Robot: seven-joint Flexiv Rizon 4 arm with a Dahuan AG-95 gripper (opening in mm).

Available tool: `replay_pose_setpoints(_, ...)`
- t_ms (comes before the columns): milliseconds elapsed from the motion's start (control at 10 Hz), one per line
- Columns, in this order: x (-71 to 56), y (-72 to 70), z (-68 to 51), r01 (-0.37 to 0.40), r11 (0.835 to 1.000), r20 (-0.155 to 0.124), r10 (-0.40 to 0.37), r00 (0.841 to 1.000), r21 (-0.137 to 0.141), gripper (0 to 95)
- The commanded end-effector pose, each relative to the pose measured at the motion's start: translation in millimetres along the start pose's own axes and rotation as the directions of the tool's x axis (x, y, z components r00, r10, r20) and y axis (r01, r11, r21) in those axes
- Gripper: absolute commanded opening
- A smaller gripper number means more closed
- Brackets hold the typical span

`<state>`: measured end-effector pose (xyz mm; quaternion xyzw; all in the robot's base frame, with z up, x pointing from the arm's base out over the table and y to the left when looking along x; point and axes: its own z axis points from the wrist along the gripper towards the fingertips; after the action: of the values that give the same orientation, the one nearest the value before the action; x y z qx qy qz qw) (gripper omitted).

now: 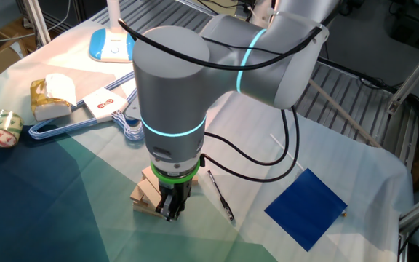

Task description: Play Jenga

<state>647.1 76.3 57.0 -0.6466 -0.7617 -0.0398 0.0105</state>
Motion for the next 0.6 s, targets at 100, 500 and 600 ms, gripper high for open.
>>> replay_pose_setpoints(100,0.1,0.2,-0.2,0.001,1.0,-0.001,-0.001,1.0,0.0,0.0)
replay_pose_setpoints(500,0.3,0.4,1.7,-0.005,1.0,-0.002,0.005,1.0,-0.001,0.0)
replay_pose_setpoints(600,0.4,0.4,2.0,-0.004,1.0,-0.003,0.004,1.0,-0.001,0.0)
